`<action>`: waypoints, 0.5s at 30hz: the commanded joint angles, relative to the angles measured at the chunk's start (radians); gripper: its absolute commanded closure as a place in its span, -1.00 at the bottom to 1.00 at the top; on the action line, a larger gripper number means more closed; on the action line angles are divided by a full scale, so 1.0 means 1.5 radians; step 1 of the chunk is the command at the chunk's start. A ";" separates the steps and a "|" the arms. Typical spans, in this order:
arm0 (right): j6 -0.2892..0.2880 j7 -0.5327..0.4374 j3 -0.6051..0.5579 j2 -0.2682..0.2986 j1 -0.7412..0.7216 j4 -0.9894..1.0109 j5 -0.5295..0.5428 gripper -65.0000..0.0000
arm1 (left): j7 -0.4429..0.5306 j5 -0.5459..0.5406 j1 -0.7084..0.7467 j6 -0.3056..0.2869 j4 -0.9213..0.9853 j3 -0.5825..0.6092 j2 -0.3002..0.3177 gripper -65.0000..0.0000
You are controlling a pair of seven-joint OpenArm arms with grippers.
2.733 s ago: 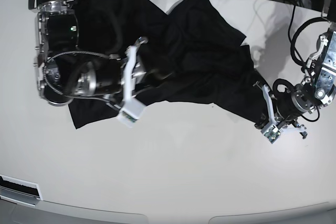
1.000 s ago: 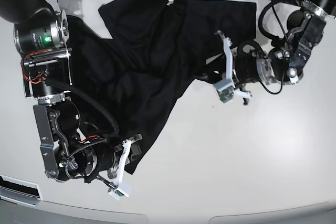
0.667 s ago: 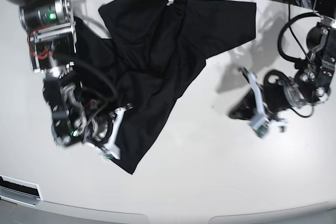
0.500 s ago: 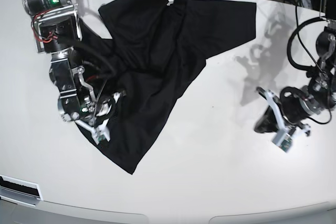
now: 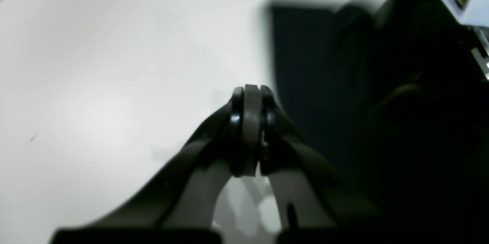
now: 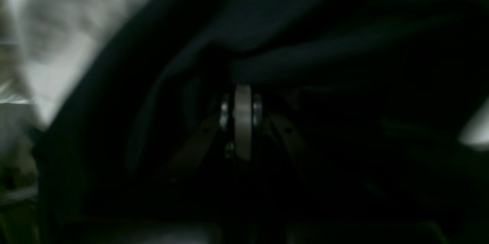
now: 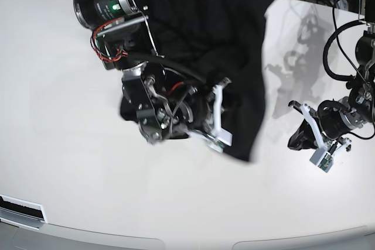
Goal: Layout the t-shirt on the table in an organized manner, then fold the t-shirt properly
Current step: 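Lift the shirt with the right gripper and shake it out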
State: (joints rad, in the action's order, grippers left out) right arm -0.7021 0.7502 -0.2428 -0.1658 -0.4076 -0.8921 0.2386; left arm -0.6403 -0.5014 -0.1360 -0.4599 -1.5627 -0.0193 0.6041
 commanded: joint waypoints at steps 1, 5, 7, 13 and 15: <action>0.003 -0.003 -0.018 0.006 -0.039 -0.030 0.015 1.00 | 0.017 -0.008 -0.013 0.000 -0.010 -0.007 0.011 1.00; 0.003 0.099 -0.063 0.006 -0.069 -0.121 0.034 1.00 | 0.018 -0.009 -0.013 0.000 -0.006 -0.007 0.011 1.00; 0.003 0.178 -0.063 0.006 -0.066 -0.176 0.091 1.00 | 0.025 -0.009 -0.013 -0.006 0.001 -0.005 0.010 1.00; 0.003 0.362 -0.060 0.014 -0.041 -0.239 0.298 1.00 | 0.059 -0.033 -0.020 -0.126 0.051 0.038 -0.016 1.00; 0.003 0.363 -0.060 0.025 -0.025 -0.239 0.302 1.00 | 0.083 -0.006 -0.023 -0.153 0.079 0.088 -0.026 1.00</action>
State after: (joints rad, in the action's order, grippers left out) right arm -0.6960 1.3060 -0.3370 -0.1219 -0.4194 -1.2324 0.6731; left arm -0.5316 -0.4866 -0.1566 -0.6838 -1.4288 0.1242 0.5526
